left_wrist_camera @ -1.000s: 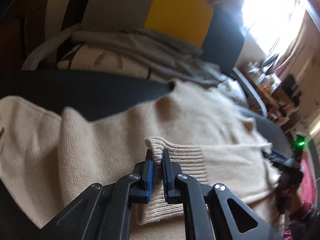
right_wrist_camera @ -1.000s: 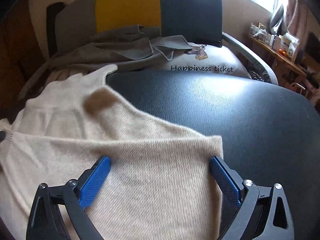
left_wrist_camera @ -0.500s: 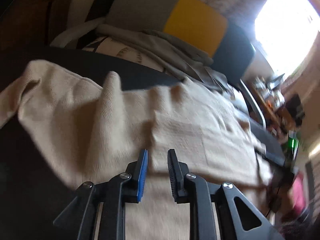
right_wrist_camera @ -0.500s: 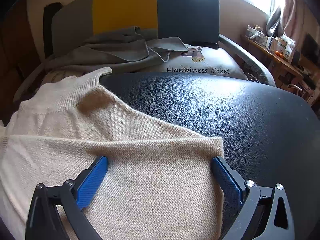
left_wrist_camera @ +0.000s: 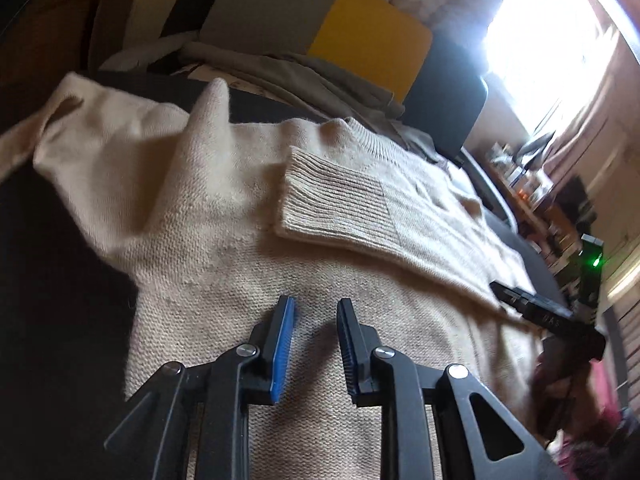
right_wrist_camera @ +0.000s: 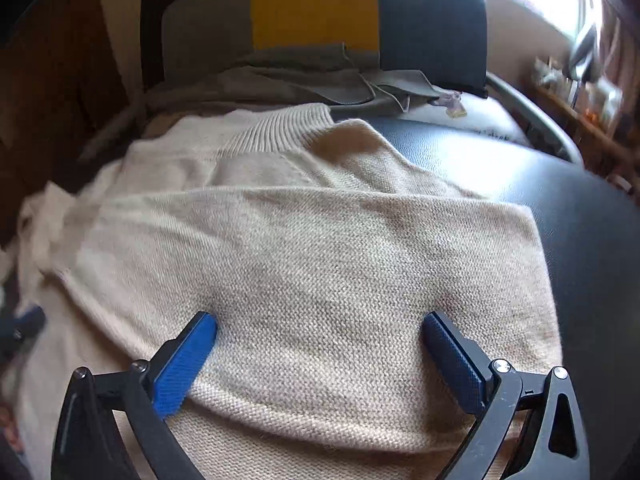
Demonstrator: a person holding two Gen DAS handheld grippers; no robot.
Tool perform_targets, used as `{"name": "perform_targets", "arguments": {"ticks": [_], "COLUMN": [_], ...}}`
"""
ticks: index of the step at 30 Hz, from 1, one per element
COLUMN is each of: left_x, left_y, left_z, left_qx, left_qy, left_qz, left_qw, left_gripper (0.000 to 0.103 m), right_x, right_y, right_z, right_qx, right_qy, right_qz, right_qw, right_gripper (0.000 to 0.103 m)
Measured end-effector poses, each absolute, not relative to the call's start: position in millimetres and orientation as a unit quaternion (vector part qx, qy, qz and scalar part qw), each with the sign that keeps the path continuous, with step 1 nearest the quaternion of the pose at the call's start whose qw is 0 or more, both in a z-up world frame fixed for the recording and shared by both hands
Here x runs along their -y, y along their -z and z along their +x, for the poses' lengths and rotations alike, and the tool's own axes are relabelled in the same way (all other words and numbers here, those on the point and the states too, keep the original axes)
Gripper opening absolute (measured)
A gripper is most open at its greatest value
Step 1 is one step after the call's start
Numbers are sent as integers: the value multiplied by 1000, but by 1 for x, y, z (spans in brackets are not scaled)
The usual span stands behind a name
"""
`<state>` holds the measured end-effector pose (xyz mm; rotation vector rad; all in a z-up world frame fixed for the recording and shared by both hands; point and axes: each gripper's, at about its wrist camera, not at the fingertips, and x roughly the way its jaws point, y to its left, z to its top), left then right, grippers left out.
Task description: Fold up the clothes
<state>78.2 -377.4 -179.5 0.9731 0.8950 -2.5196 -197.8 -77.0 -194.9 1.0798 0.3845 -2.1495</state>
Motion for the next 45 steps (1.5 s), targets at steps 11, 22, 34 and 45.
{"name": "perform_targets", "arguments": {"ticks": [11,22,34,45], "left_x": [405,491,501,475], "left_y": [122,114,154,157], "left_z": [0,-159,-262,-265], "left_qx": [-217,-278,-207,-206], "left_qy": [895,876,871,873], "left_qz": [378,395,446,442], "left_qw": [99,14,-19,-29], "left_gripper": [51,60,62,17], "right_x": [82,157,242,271], "right_y": [177,127,170,181], "right_z": [-211,-359,-421,-413], "right_qx": [-173,-44,-113,-128], "right_qy": [793,742,729,706], "right_qz": [423,438,466,470], "right_qw": [403,506,488,514], "right_gripper": [103,103,103,13]}}
